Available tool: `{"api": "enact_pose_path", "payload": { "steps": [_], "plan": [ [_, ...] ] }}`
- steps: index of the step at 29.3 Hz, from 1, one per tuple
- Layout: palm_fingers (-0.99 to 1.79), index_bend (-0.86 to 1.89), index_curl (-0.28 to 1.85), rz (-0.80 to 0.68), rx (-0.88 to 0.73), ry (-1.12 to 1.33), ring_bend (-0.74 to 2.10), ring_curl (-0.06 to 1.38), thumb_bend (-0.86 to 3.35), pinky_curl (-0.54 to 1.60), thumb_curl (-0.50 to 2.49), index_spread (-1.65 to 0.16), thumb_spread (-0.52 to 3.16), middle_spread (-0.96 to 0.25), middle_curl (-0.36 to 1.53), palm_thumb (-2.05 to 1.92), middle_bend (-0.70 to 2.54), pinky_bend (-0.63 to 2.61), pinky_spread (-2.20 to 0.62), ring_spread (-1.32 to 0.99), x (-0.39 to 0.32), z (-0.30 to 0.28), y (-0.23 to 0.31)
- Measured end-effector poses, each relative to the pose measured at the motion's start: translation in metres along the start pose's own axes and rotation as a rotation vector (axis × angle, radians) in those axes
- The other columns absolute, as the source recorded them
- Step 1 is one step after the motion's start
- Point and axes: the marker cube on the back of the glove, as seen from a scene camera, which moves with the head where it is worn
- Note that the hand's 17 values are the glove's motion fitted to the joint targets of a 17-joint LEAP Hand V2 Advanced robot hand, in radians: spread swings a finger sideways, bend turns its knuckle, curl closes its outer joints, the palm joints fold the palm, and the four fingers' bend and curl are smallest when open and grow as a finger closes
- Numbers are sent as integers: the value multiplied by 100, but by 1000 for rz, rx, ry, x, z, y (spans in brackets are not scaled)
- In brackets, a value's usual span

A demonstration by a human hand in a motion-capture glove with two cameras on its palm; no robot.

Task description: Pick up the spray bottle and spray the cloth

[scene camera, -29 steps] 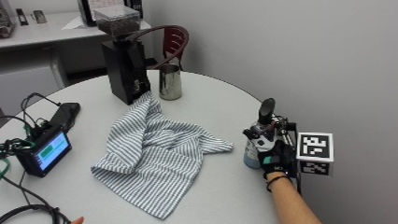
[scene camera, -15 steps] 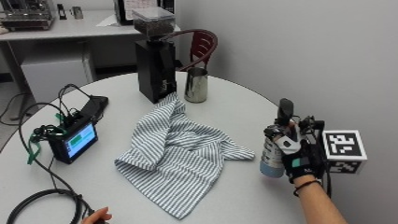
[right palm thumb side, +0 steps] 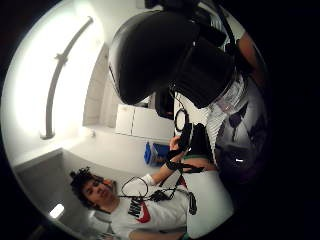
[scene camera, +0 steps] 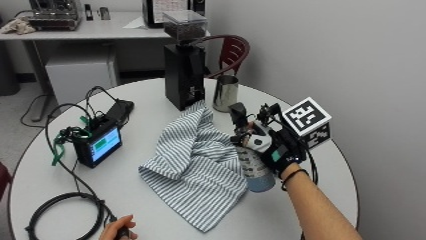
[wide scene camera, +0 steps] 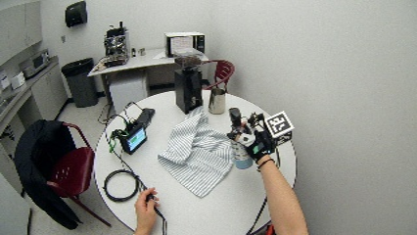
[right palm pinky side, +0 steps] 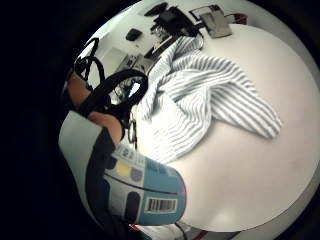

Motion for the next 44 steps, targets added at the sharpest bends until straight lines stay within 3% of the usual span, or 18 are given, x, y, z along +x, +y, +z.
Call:
{"api": "enact_pose_path", "payload": {
  "steps": [6, 15, 23, 32, 41, 44],
  "plan": [
    [117, 9, 22, 76, -59, -45, 65, 44, -3, 38, 55, -19, 73, -6, 46, 88, 34, 42, -4, -9, 39, 17, 15],
    [118, 10, 23, -30, -50, -50, 68, 44, -3, 38, 57, -17, 74, -5, 47, 86, 38, 42, -4, -9, -36, -12, -8],
    [118, 10, 23, 71, -140, -39, 70, 44, -3, 38, 58, -17, 74, -5, 47, 85, 39, 42, -4, -9, 17, 35, 4],
    [118, 10, 24, -41, -108, -19, 70, 44, -3, 38, 60, -17, 75, -5, 48, 85, 41, 43, -4, -9, -56, 7, -12],
    [119, 11, 25, 45, -190, 8, 71, 44, -3, 38, 60, -17, 75, -4, 48, 84, 41, 44, -4, -9, -17, 36, -7],
    [119, 11, 25, 10, -168, 3, 71, 44, -3, 38, 60, -17, 75, -4, 48, 84, 41, 44, -4, -9, -30, 24, -14]
  ]
}}
